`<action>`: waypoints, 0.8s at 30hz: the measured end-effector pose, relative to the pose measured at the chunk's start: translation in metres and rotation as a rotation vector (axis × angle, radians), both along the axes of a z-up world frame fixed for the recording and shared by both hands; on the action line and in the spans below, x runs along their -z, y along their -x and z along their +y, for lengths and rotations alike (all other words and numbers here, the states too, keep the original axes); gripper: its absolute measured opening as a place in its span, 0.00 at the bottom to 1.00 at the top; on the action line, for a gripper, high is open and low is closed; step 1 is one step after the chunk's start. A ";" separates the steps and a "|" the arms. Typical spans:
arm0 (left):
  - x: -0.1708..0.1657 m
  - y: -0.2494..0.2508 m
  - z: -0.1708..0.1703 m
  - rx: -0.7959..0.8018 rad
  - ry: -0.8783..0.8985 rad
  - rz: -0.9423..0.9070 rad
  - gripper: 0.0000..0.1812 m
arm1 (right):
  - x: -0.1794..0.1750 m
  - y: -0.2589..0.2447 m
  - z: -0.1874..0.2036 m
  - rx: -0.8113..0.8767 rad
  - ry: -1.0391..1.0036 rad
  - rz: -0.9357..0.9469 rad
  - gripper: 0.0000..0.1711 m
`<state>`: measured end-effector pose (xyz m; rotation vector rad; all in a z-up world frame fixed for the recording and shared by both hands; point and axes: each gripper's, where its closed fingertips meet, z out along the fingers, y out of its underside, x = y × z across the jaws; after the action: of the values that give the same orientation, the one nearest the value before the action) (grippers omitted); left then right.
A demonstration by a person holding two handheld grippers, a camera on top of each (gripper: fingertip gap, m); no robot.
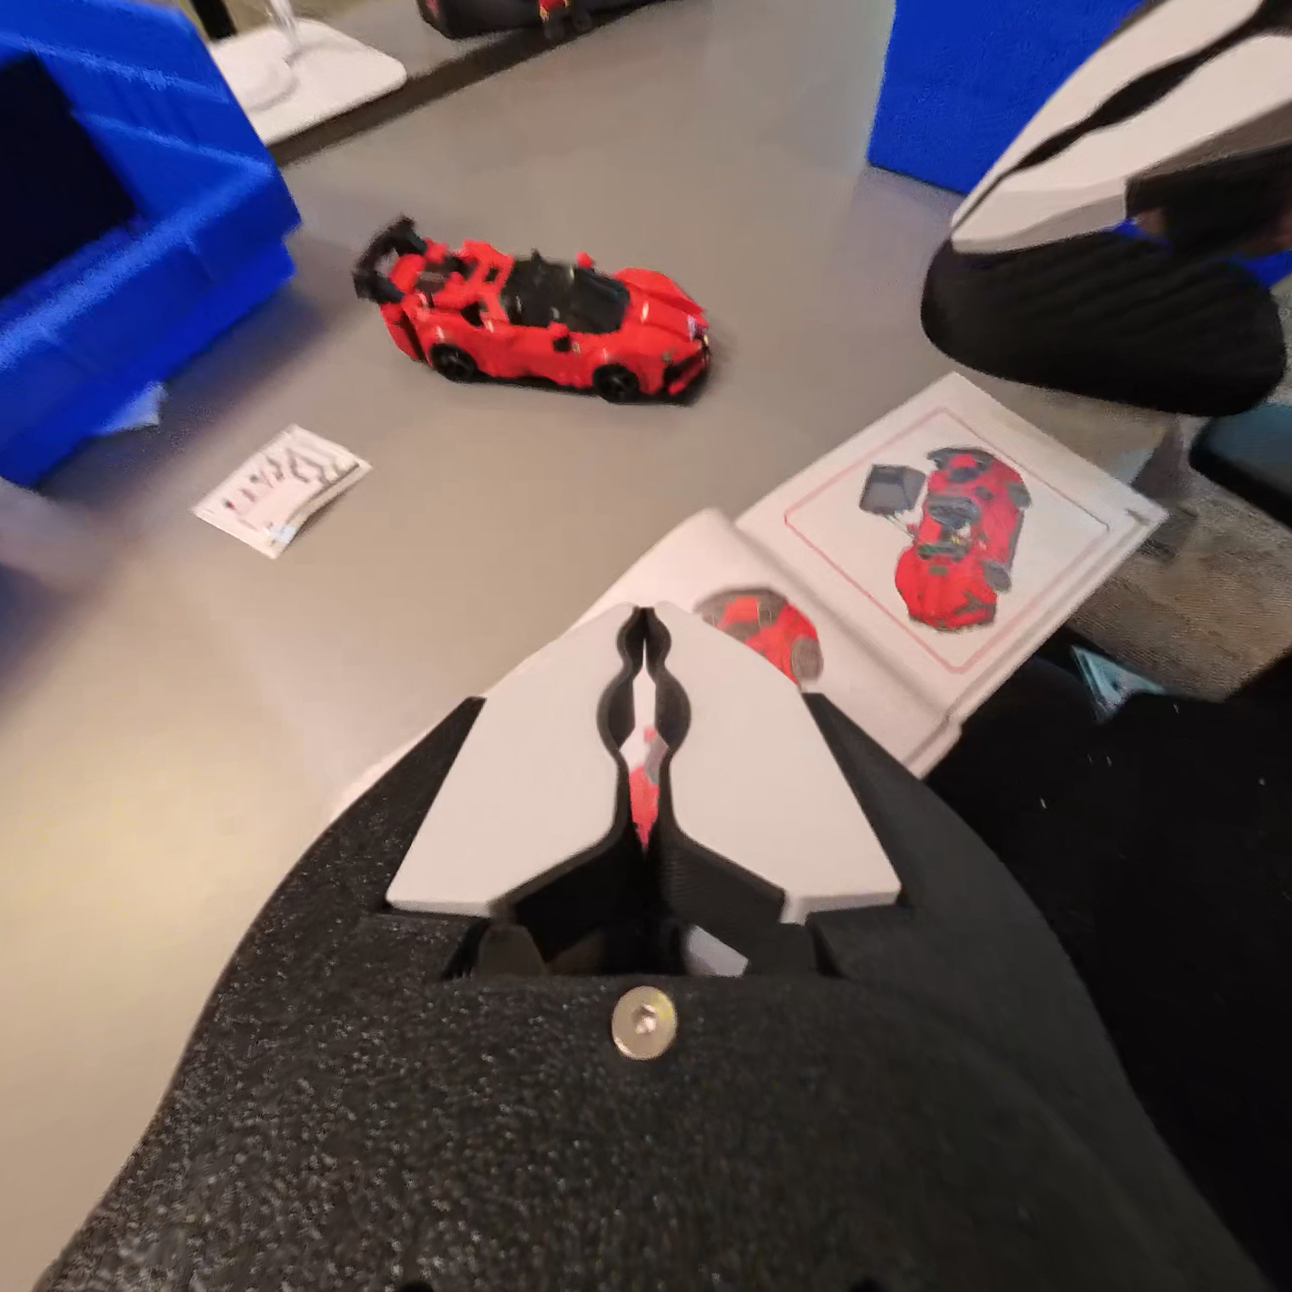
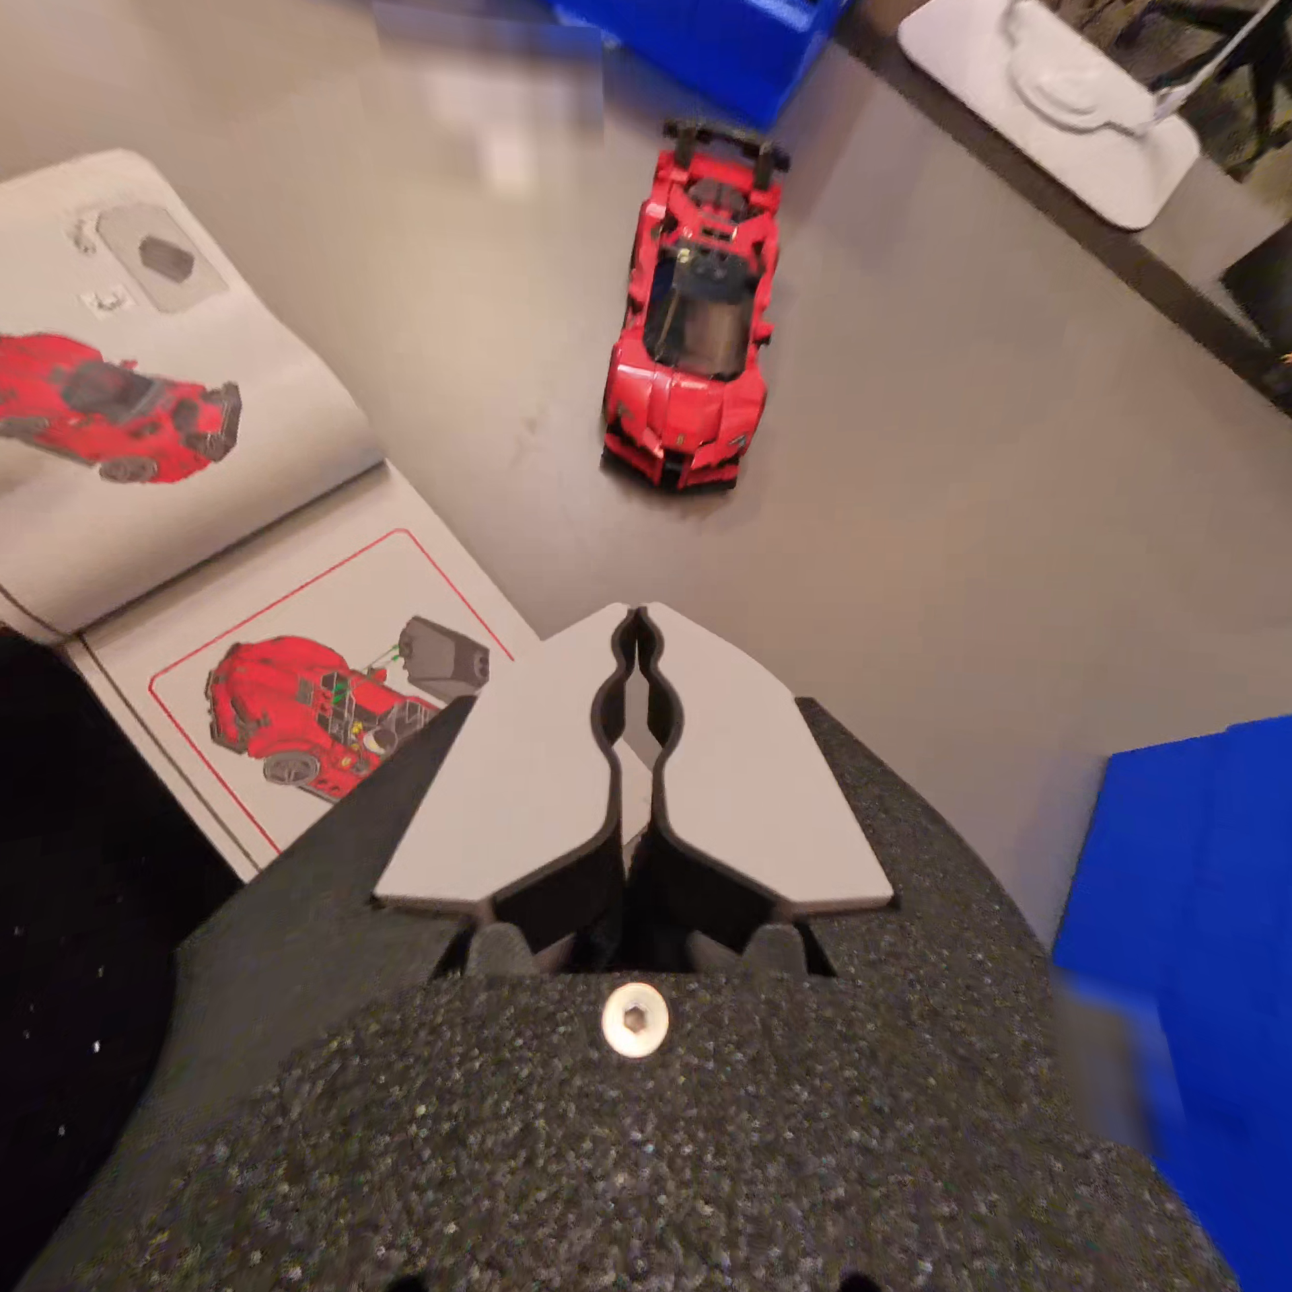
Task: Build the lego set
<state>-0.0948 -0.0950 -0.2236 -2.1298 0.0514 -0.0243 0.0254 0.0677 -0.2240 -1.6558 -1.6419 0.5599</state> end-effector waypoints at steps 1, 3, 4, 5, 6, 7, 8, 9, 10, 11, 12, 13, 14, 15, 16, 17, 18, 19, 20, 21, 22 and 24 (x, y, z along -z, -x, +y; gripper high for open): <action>-0.007 0.000 0.009 -0.010 -0.013 0.010 0.00 | -0.003 0.003 0.001 0.015 -0.008 0.022 0.00; -0.014 -0.003 0.027 -0.036 -0.007 0.019 0.00 | -0.007 0.011 0.005 0.055 -0.033 0.065 0.00; -0.014 -0.003 0.034 -0.054 0.009 0.040 0.00 | -0.007 0.015 0.007 0.076 -0.035 0.077 0.01; -0.014 -0.001 0.043 -0.084 0.012 0.070 0.09 | -0.004 0.021 0.007 0.082 -0.022 0.085 0.14; -0.015 0.002 0.052 -0.124 0.006 0.107 0.29 | 0.003 0.026 0.005 0.073 -0.001 0.063 0.31; -0.015 0.005 0.063 -0.135 0.003 0.143 0.44 | 0.010 0.033 0.004 0.048 0.016 0.037 0.39; -0.012 0.002 0.074 -0.107 0.008 0.159 0.51 | 0.014 0.041 0.003 0.005 0.037 0.038 0.37; -0.007 -0.004 0.086 -0.046 0.022 0.135 0.47 | 0.019 0.049 0.002 -0.051 0.087 0.042 0.34; 0.001 -0.011 0.097 0.013 0.062 0.084 0.40 | 0.025 0.054 0.003 -0.102 0.147 0.008 0.36; 0.010 -0.016 0.106 0.065 0.114 0.035 0.32 | 0.035 0.057 0.005 -0.166 0.198 -0.053 0.41; 0.020 -0.018 0.114 0.110 0.172 -0.002 0.26 | 0.044 0.061 0.012 -0.208 0.229 -0.104 0.43; 0.031 -0.017 0.121 0.131 0.243 -0.016 0.26 | 0.054 0.064 0.024 -0.214 0.227 -0.161 0.47; 0.042 -0.015 0.126 0.161 0.311 -0.016 0.27 | 0.063 0.069 0.036 -0.220 0.210 -0.206 0.55; 0.050 -0.014 0.132 0.188 0.354 -0.017 0.31 | 0.071 0.074 0.044 -0.235 0.197 -0.234 0.58; 0.057 -0.009 0.139 0.185 0.377 -0.018 0.31 | 0.078 0.078 0.049 -0.250 0.195 -0.252 0.59; 0.062 -0.007 0.144 0.190 0.393 -0.024 0.31 | 0.083 0.082 0.049 -0.270 0.207 -0.257 0.59; 0.065 -0.007 0.147 0.210 0.397 -0.040 0.30 | 0.082 0.087 0.045 -0.291 0.217 -0.233 0.58; 0.067 -0.006 0.150 0.214 0.398 -0.058 0.28 | 0.080 0.088 0.035 -0.328 0.247 -0.214 0.54; 0.069 -0.004 0.150 0.212 0.399 -0.073 0.27 | 0.078 0.088 0.024 -0.353 0.282 -0.207 0.52; 0.070 -0.002 0.149 0.208 0.402 -0.088 0.27 | 0.077 0.086 0.014 -0.372 0.297 -0.212 0.50; 0.069 0.002 0.143 0.195 0.403 -0.100 0.28 | 0.076 0.085 0.002 -0.410 0.312 -0.208 0.48; 0.065 0.014 0.133 0.159 0.372 -0.111 0.27 | 0.071 0.083 -0.018 -0.474 0.341 -0.178 0.47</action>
<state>-0.1088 0.0385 -0.2890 -2.4863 0.1608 -0.2642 -0.0581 0.0499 -0.2951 -1.5815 -2.1882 0.9944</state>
